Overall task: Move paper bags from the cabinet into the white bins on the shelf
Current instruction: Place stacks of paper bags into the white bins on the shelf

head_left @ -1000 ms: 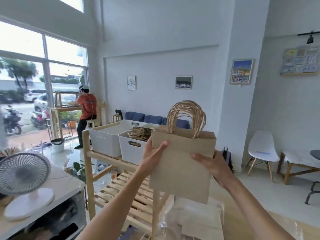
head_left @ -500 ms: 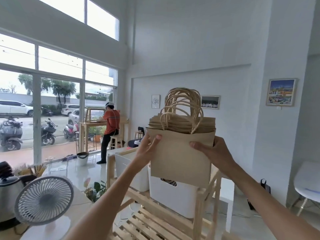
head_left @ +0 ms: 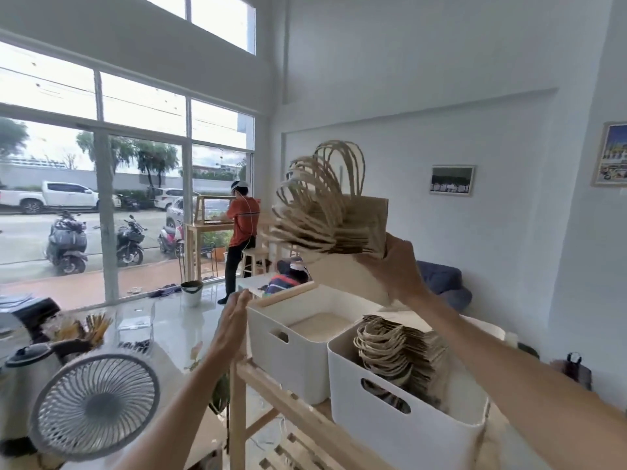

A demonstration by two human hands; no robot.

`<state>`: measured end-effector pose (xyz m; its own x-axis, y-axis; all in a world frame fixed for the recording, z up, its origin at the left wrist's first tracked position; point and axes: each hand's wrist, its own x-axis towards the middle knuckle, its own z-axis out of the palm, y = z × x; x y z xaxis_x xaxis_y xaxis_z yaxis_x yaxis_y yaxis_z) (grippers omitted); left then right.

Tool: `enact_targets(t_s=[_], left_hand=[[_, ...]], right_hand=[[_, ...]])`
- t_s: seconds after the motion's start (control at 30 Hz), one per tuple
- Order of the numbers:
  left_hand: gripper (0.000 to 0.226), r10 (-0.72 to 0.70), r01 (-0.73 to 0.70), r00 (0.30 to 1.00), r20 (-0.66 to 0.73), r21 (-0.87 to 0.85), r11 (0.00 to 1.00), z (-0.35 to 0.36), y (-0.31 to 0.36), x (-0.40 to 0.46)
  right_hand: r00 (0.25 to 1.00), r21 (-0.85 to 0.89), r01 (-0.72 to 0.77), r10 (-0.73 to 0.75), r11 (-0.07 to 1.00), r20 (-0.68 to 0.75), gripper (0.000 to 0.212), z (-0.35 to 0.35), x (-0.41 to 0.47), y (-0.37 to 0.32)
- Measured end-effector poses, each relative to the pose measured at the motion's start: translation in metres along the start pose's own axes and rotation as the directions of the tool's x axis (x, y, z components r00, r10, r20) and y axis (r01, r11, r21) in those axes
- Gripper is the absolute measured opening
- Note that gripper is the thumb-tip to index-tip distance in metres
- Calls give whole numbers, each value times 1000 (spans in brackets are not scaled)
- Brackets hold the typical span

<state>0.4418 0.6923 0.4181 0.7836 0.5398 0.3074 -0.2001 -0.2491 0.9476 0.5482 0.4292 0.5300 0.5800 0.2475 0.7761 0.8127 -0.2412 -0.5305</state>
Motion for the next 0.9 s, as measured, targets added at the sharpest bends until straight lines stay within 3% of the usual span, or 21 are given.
enact_targets(t_s=[0.13, 0.27, 0.53, 0.7, 0.8, 0.9], left_hand=[[58, -25, 22, 999, -30, -88, 996, 2, -2, 41], [53, -88, 77, 994, -62, -165, 983, 15, -6, 71], [67, -114, 108, 993, -33, -141, 984, 30, -16, 108], [71, -160, 156, 987, -33, -105, 982, 32, -15, 118], [73, -166, 166, 986, -20, -41, 985, 38, -16, 118], [72, -119, 120, 993, -23, 36, 992, 48, -16, 112]], right_hand=[[986, -108, 79, -62, 991, 153, 26, 46, 18, 60], [944, -156, 174, -120, 972, 307, 26, 64, 30, 104], [743, -227, 451, -222, 863, 632, 28, 74, 39, 153], [654, -289, 479, -117, 829, 747, 25, 80, 44, 147], [599, -447, 484, 87, 752, 796, 62, 86, 49, 143], [477, -592, 583, 355, 557, 804, 87, 92, 55, 136]])
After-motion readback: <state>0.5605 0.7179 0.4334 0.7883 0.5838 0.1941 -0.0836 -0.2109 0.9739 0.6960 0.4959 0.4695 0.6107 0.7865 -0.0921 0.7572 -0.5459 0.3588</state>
